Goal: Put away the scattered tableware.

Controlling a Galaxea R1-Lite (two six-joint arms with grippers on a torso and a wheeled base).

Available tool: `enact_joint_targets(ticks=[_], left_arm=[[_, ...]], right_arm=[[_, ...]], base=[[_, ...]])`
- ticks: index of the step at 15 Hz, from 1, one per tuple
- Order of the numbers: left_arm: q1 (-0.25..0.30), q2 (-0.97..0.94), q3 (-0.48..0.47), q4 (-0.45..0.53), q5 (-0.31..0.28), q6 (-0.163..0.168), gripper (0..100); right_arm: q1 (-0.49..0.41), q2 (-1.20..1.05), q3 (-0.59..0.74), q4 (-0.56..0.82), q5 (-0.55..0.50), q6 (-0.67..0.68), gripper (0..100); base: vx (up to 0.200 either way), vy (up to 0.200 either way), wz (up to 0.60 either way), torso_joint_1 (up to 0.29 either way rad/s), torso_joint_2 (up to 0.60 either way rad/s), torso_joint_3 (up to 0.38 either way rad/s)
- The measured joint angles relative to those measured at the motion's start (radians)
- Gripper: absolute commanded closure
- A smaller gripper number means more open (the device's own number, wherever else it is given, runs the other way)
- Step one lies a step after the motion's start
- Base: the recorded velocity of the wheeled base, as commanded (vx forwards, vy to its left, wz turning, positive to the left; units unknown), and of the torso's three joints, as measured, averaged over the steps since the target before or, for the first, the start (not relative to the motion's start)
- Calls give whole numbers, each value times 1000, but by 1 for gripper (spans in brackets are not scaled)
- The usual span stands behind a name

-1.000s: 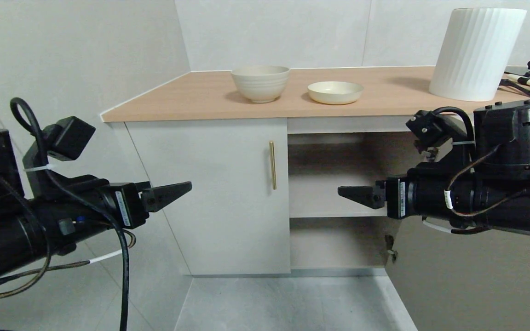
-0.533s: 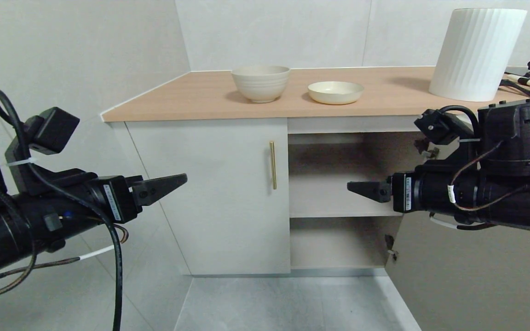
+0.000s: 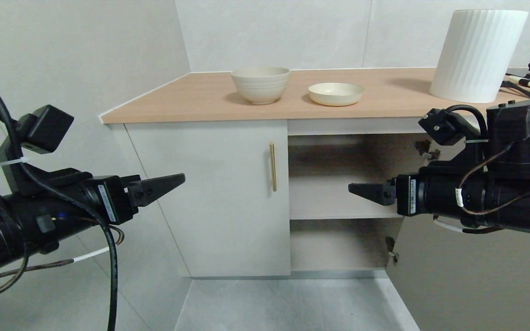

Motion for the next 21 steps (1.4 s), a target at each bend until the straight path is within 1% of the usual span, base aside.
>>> enact_joint_targets(ticks=[3,10,15,17,21], left_arm=[[0,0,0,0,0,0,0],[1,3,0,0,-1,0,0],[0,5,0,-7,-4,-3,0],[0,6,0,-7,-4,-4,0],[0,8,0,-6,-6,-4,0]], right_arm=[[-1,-7,5,34,9,0,0],[5,-40,31,39,30,-7,0],[47,-71,52,41,30,-25,0],[50,-83,63,40,36,-51,0],[52,-91,68,40,42,-53,0]], base=[[200,0,0,7,1,-4],[200,0,0,4,3,1],[0,0,0,0,0,0],[0,0,0,0,0,0],[0,0,0,4,-23,-12]])
